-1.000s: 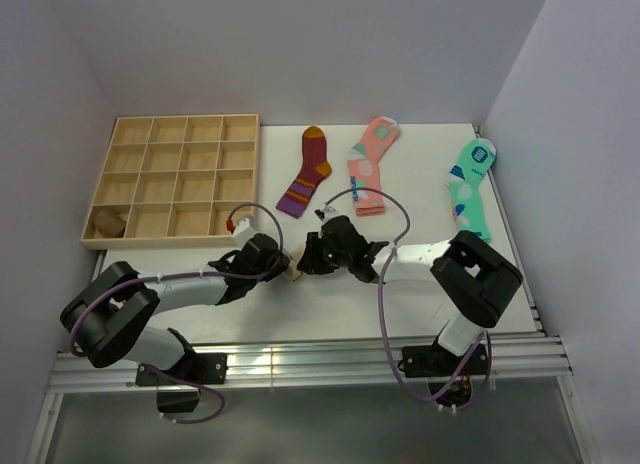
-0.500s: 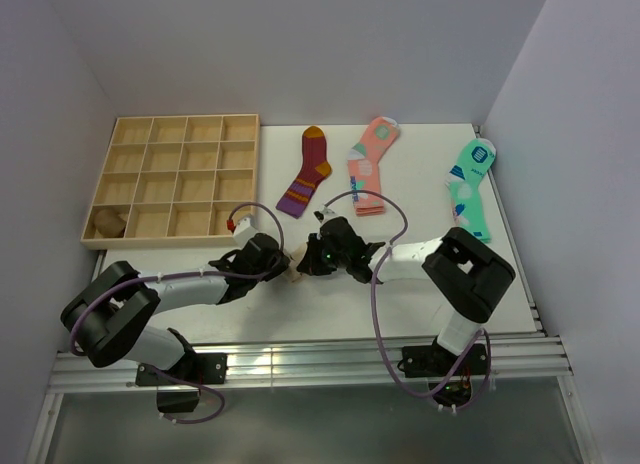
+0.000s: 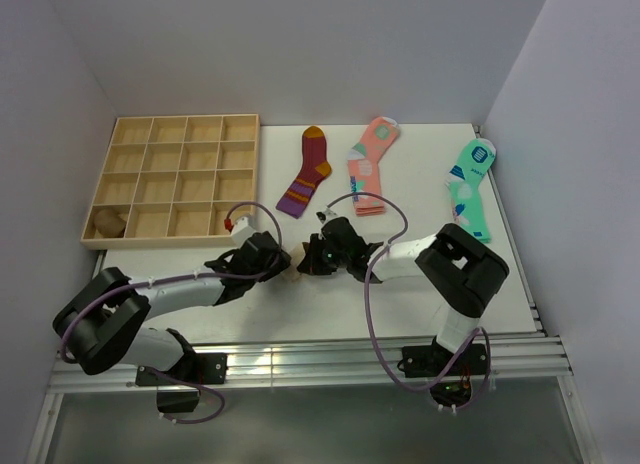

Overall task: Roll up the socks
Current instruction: Roll the sock at the center of the board.

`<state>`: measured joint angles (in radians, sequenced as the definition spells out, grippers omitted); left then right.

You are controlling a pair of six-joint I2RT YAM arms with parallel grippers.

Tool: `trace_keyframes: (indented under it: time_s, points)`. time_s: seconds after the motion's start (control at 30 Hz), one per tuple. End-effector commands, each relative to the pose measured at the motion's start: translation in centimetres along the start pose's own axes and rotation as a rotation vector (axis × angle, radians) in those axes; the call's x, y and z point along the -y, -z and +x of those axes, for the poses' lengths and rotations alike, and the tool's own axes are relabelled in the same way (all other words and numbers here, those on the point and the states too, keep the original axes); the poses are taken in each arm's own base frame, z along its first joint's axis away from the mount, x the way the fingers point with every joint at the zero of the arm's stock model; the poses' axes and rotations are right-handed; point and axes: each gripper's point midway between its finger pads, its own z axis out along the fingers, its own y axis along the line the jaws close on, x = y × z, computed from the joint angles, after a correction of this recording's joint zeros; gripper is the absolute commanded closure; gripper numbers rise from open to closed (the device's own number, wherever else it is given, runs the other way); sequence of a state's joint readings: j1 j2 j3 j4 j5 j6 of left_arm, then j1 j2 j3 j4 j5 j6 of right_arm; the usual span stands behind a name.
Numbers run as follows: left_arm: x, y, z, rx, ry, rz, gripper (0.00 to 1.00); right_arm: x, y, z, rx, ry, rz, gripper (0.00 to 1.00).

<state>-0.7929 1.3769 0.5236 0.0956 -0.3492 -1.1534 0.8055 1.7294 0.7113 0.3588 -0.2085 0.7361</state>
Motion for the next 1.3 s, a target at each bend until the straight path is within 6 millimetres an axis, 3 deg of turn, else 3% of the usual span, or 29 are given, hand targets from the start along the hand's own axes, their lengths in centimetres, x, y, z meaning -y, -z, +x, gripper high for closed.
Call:
trace_keyframes:
  time_s: [0.0,0.1,0.2,0.53,0.8,1.1,1.27]
  points:
    - [1.1,0.8,-0.8,0.024,0.010,0.041,0.40,4.7,0.0,4.0,-0.119,-0.019,0.145,1.00]
    - [1.5,1.1,-0.9,0.027,0.017,0.071,0.29,5.1,-0.1,4.3,-0.133,-0.019,0.158,1.00]
    - [1.6,1.3,-1.0,0.038,0.023,0.093,0.25,5.3,-0.2,4.4,-0.137,-0.021,0.164,1.00]
    - [1.5,0.5,-0.4,0.015,0.012,0.109,0.26,5.5,-0.3,4.4,-0.147,-0.008,0.174,1.00]
    - [0.3,0.2,-0.8,0.015,0.025,0.107,0.31,5.9,-0.4,4.6,-0.159,-0.014,0.177,1.00]
    - [0.0,1.2,-1.1,0.024,0.023,0.186,0.31,6.2,-0.6,4.7,-0.168,-0.030,0.175,1.00]
    - [0.8,2.4,-2.0,0.061,0.059,0.296,0.27,6.2,-0.6,4.7,-0.169,-0.031,0.174,1.00]
